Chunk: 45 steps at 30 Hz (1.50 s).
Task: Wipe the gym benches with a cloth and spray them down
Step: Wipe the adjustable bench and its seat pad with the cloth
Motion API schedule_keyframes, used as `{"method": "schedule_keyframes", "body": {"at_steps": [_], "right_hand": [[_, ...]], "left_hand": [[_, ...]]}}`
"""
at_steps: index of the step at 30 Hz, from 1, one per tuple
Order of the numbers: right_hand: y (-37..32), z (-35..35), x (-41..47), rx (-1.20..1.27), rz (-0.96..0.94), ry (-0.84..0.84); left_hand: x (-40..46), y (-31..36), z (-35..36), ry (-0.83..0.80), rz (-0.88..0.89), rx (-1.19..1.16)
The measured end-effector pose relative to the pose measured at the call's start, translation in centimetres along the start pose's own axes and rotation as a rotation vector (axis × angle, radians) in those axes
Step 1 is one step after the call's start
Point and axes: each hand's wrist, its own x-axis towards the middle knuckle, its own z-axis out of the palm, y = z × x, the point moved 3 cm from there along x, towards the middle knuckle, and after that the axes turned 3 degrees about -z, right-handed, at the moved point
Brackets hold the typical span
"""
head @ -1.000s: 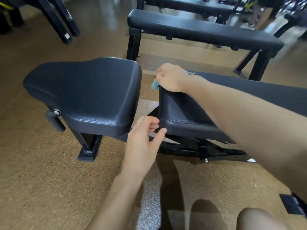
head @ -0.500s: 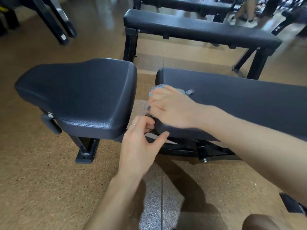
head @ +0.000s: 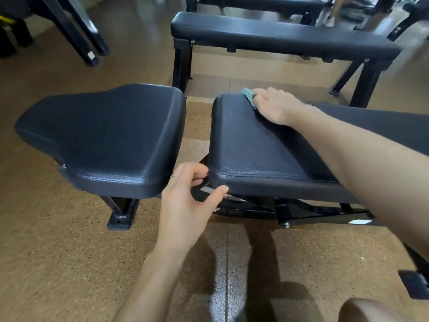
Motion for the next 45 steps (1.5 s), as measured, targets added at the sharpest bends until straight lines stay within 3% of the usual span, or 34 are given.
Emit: {"method": "schedule_keyframes", "body": {"at_steps": [5,11,15,19,23,25,31,37,39,41,43,45], "right_hand": [[-3.0,1.1,-1.8,-0.101,-0.014,0.022],[-9.1,2.8,-16.6,-0.135,-0.406,0.017],[-7.9,2.6,-20.4,-0.193,-0.48,0.055],[-9.3,2.0,-14.0,-0.116,-0.461,-0.04],[-11.5,2.5,-9.1,-0.133,-0.413,-0.025],[-11.8,2.4,-10.0,-0.137,-0.411,0.057],[-11.1,1.8,-14.7,0.162,-0.383,0.201],[-12.5,0.3,-15.0,0.572,-0.16,0.394],[-16.6,0.6,-14.9,0.633,-0.281,0.363],[-22.0,3.0,-14.6,0.513,-0.425,0.225],[-25.2,5.4,-14.3,0.325,-0.41,0.084],[-25.4,6.0,-13.3,0.283,-0.384,0.021]], "left_hand": [[0.2,-0.1,-0.1,-0.001,0.021,0.0],[-0.1,0.0,-0.1,0.006,0.088,0.049],[-0.5,0.3,-0.1,0.021,0.115,0.056],[-0.7,0.5,0.0,0.007,0.072,0.049],[-0.7,0.4,-1.4,-0.002,0.133,0.146],[-0.7,0.4,-2.8,0.061,0.162,0.191],[-0.3,2.4,-6.6,0.339,0.257,0.231],[1.4,-1.0,-9.0,0.448,-0.033,0.591],[1.3,-1.5,-9.0,0.409,-0.063,0.605],[1.1,-1.7,-9.2,0.394,-0.026,0.617],[0.8,-2.5,-10.2,0.405,-0.025,0.599],[1.0,-3.6,-11.9,0.42,-0.131,0.518]]}}
